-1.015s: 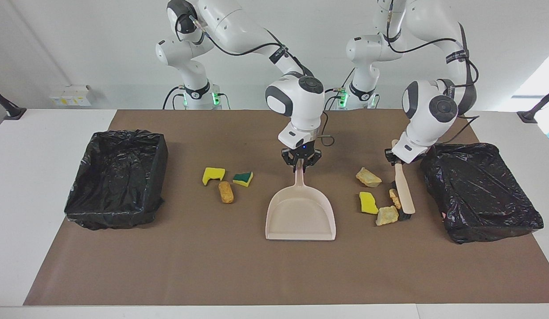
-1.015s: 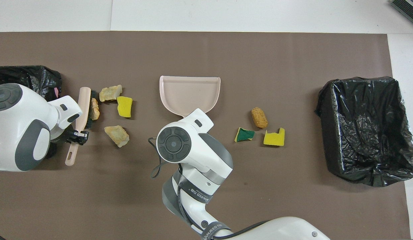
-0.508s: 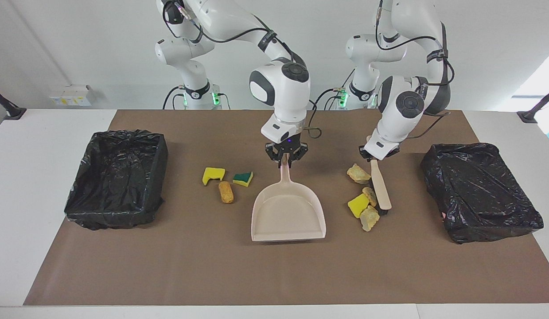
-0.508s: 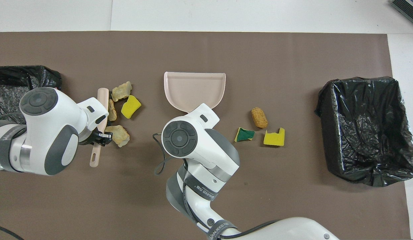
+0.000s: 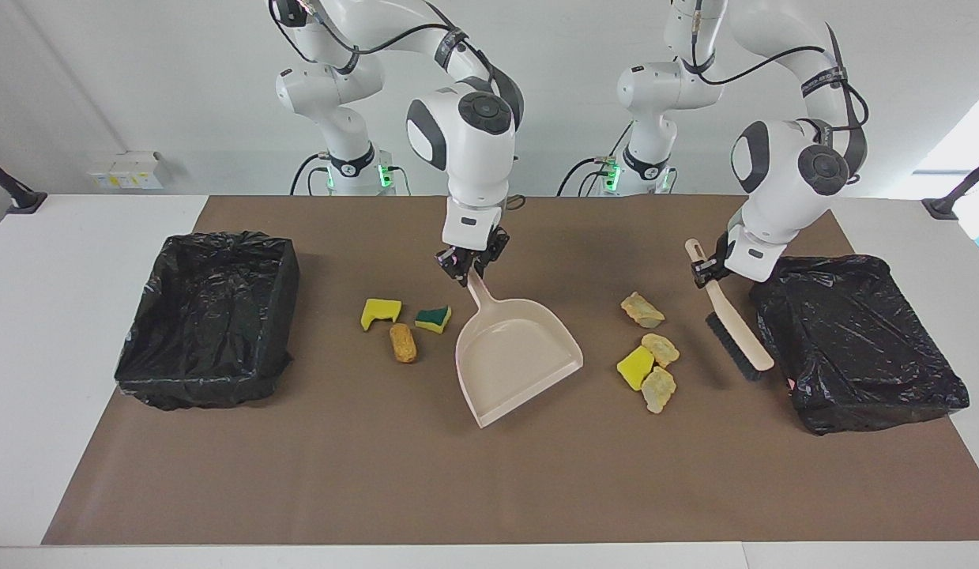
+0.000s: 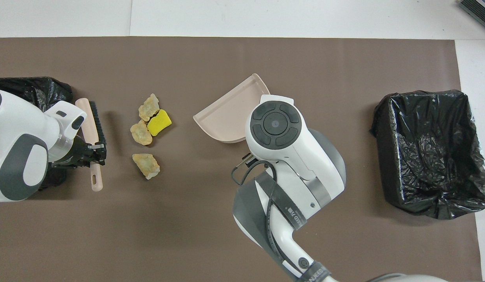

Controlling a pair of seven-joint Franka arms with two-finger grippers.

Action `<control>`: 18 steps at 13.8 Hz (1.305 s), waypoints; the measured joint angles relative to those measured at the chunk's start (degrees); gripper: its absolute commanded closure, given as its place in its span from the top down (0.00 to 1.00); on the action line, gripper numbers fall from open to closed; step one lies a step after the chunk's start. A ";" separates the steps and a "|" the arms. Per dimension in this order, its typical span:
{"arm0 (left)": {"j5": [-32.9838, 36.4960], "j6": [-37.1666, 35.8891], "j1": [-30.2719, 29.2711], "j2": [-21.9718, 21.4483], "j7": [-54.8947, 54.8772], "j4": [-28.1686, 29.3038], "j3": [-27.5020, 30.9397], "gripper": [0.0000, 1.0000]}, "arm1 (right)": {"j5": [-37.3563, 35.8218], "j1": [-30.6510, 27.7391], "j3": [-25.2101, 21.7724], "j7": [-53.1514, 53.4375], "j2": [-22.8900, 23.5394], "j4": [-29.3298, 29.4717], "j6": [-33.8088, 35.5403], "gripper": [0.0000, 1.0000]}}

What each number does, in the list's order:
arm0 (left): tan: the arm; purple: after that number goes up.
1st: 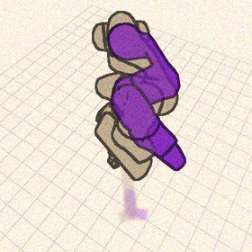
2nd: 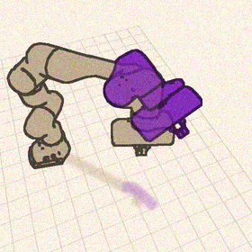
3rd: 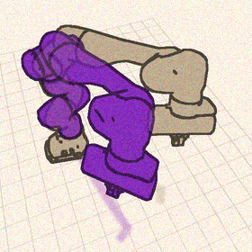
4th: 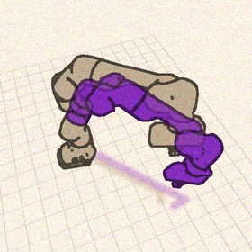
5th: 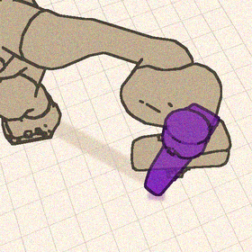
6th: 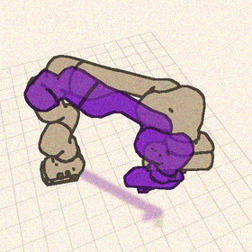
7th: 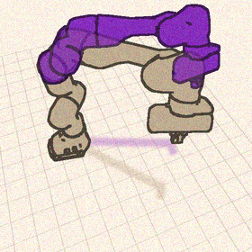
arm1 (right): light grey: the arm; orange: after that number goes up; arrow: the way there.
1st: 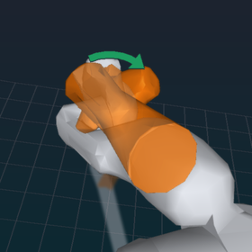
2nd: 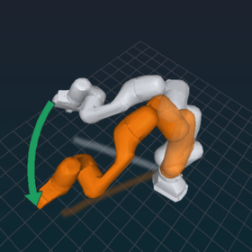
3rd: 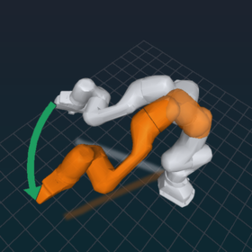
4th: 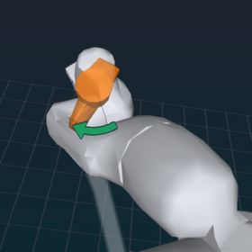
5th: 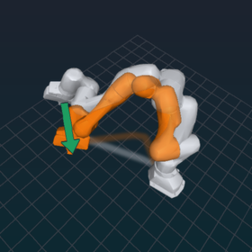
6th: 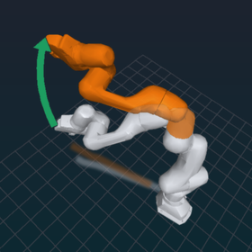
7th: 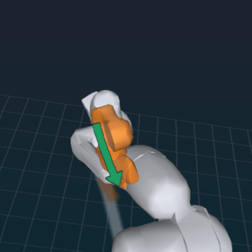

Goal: Sweep and dump trash in bin
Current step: 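Place the dustpan beside the beige trash pile with the right gripper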

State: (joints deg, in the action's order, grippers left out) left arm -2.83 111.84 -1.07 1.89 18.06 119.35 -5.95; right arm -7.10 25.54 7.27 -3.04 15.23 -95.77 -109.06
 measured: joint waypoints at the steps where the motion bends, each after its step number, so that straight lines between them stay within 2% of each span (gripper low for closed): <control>1: -0.12 1.42 0.08 0.00 -0.08 1.39 -0.29 0.00 | 0.00 -0.56 0.00 -5.60 0.00 -0.42 0.00 0.00; 3: -0.18 3.32 1.20 -0.02 -3.22 4.33 -0.87 0.00 | 0.02 -2.75 -0.02 -19.79 0.01 -1.11 -0.01 0.00; 5: -0.19 4.14 3.14 -0.24 -4.66 6.23 -1.10 0.00 | 0.08 -4.72 -0.06 -28.81 0.10 -2.02 -0.07 0.00; 12: -0.79 7.06 8.70 -2.02 -3.74 10.68 -1.33 0.00 | 0.08 -4.13 0.35 -40.52 3.96 -3.34 -7.23 0.00; 15: -5.49 8.50 14.27 -2.07 -3.23 10.75 -1.45 0.00 | 0.37 -4.28 0.20 -53.12 4.17 -3.49 -8.78 0.00; 18: -7.87 9.16 21.21 -2.22 -2.65 10.71 -1.66 0.00 | 1.77 -4.19 0.21 -55.92 4.17 -4.20 -8.98 0.00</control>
State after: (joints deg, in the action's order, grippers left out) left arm -10.70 120.99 20.14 -0.33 15.41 130.06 -7.61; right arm -5.33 21.35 7.48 -58.96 19.40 -99.96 -118.04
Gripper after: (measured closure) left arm 0.744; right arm 0.687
